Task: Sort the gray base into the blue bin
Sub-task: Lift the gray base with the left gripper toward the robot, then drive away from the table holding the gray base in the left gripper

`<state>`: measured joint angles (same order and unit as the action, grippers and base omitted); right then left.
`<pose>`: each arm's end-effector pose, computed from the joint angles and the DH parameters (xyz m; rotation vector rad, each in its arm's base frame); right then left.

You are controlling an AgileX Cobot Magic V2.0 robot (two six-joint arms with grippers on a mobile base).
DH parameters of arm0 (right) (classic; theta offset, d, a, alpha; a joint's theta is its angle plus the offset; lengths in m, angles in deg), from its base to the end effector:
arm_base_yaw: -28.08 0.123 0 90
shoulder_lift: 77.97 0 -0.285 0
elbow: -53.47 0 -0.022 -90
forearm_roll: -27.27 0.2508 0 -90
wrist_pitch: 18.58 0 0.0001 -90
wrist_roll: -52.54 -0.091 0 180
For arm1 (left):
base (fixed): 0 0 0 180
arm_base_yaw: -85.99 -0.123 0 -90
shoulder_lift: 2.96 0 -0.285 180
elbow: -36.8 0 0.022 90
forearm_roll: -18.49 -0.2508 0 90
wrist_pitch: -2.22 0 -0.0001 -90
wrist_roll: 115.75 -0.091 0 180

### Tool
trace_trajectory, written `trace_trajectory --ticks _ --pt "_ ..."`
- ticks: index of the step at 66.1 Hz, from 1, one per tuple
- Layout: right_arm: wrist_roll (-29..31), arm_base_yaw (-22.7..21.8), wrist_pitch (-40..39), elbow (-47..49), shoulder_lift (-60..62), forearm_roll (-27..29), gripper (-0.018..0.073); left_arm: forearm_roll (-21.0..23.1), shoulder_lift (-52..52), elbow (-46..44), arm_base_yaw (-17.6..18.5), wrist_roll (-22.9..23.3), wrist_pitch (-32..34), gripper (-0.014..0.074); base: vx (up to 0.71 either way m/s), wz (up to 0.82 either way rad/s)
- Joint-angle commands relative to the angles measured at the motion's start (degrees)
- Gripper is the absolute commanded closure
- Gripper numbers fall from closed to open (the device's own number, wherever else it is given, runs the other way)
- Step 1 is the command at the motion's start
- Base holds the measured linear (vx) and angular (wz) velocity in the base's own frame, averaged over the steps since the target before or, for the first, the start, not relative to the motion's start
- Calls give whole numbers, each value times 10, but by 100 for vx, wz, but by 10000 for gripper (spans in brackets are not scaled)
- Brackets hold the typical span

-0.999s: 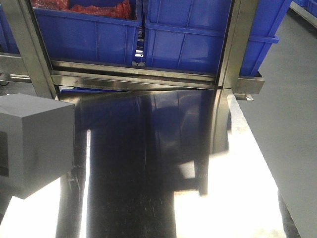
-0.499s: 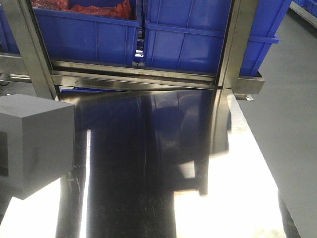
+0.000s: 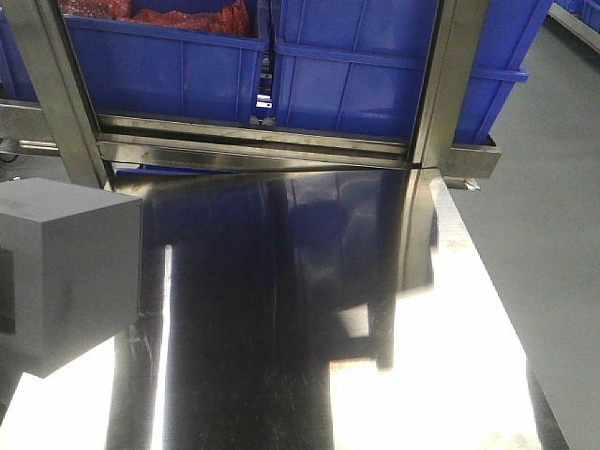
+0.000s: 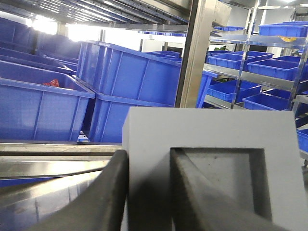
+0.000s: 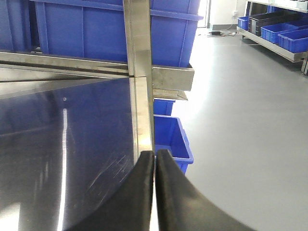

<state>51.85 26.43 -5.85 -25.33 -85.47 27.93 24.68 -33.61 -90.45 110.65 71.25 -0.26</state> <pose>0.0561 -0.0014 0.1840 0.0431 1.7278 -0.0019 0.0836 -0.0389 0.3254 0.1560 1.5140 -0.5339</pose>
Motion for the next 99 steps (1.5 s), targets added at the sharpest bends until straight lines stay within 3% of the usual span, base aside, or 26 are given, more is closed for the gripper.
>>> trace_trajectory --ticks 1,45,99 --pt "7 -2 -41 -1 -10 -3 564 3 -3 -18 3 2 64 604 0 0" --pt "7 -2 -41 -1 -10 -3 564 3 -3 -18 3 2 64 604 -2 -8" --pt "7 -2 -41 -1 -10 -3 564 3 -3 -18 3 2 64 603 -12 -51"
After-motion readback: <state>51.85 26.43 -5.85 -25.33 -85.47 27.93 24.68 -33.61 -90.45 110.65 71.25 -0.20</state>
